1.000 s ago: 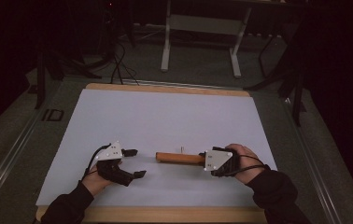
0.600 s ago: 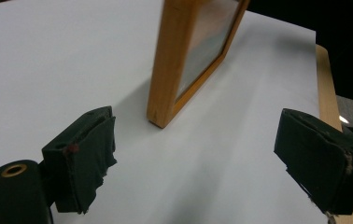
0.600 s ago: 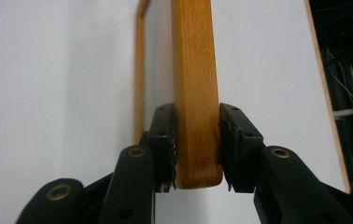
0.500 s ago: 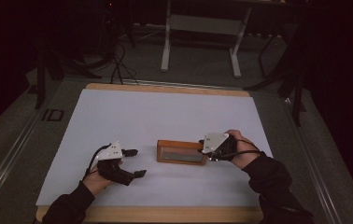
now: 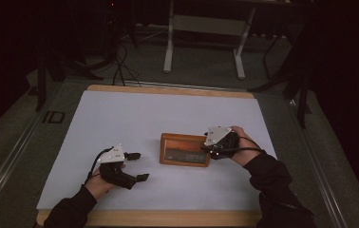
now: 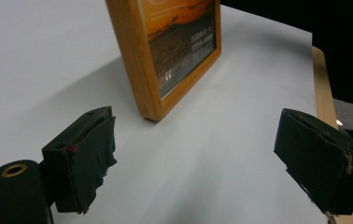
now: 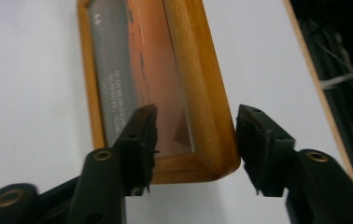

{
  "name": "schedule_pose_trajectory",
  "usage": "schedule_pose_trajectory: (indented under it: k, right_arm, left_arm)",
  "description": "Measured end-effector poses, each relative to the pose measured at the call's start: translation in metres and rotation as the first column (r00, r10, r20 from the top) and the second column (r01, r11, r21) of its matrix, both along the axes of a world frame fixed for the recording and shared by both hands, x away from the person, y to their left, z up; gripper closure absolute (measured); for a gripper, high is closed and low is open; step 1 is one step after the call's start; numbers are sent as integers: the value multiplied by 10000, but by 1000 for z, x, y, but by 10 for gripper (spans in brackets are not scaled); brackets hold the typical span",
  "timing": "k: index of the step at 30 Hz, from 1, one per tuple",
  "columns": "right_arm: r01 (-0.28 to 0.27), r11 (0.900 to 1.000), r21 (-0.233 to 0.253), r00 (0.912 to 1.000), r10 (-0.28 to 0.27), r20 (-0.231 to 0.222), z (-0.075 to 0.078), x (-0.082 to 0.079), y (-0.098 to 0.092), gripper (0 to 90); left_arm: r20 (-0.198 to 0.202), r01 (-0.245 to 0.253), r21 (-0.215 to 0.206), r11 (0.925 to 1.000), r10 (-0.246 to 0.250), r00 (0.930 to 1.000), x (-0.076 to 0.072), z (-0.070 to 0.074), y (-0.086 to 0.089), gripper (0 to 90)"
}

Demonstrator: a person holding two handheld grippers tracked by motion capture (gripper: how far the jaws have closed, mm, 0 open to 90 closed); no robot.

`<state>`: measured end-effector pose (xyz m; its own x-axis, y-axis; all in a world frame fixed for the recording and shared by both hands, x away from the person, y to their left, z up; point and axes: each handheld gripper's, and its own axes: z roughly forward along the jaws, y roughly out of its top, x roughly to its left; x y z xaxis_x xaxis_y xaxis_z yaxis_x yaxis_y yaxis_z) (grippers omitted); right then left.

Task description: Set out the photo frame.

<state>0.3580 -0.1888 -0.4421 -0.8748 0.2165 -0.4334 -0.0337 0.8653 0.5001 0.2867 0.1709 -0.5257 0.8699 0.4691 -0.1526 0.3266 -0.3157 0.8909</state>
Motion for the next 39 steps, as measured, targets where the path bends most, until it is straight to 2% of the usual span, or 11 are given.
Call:
schedule_pose_trajectory:
  k: [5, 9, 11, 13, 14, 15, 17, 28, 32, 39]
  right_arm:
    - [274, 9988, 398, 9996, -272, -64, -1, -1, -4, 404]
    - [422, 9986, 314, 9991, -422, -6, -3, -1, -6, 388]
    - [667, 9969, 406, 9977, -671, 80, -6, 1, -10, 353]
    - [866, 9944, 599, 9961, -854, -221, -8, 3, -14, 353]
    - [938, 9939, 580, 9955, -928, -196, -11, 4, -15, 346]
    - [1028, 9928, 616, 9940, -1001, -452, -13, 6, -17, 339]
    - [1119, 9910, 735, 9925, -1078, -580, -15, 7, -18, 331]
    - [1228, 9900, 692, 9912, -1188, -583, -16, 13, -17, 332]
    - [1352, 9868, 888, 9888, -1286, -763, -17, 15, -19, 333]
    - [1635, 9768, 1381, 9838, -1511, -962, -23, 7, -22, 334]
  left_arm:
    - [-39, 59, 15, 10000, -59, 10000, 0, -1, -1, 129]
    - [-46, 69, 14, 10000, -69, 10000, 0, -1, -1, 129]
    - [-47, 69, 26, 10000, -69, 10000, 0, -1, -1, 129]
    - [-95, 71, -47, 10000, -71, 9999, 0, -1, -1, 129]
    - [-98, 73, -33, 10000, -73, 9999, 0, -1, 0, 129]
    - [-114, 67, -58, 10000, -68, 9999, 0, -1, 0, 129]
    - [-117, 68, -26, 10000, -69, 9999, 0, -2, -1, 129]
    - [-176, 146, 7, 9999, -146, 9997, 0, -3, -2, 129]
    - [-155, 150, 23, 9999, -150, 9998, 0, -3, -2, 129]
    - [-60, 205, 68, 9998, -205, 9998, -1, -3, -3, 129]
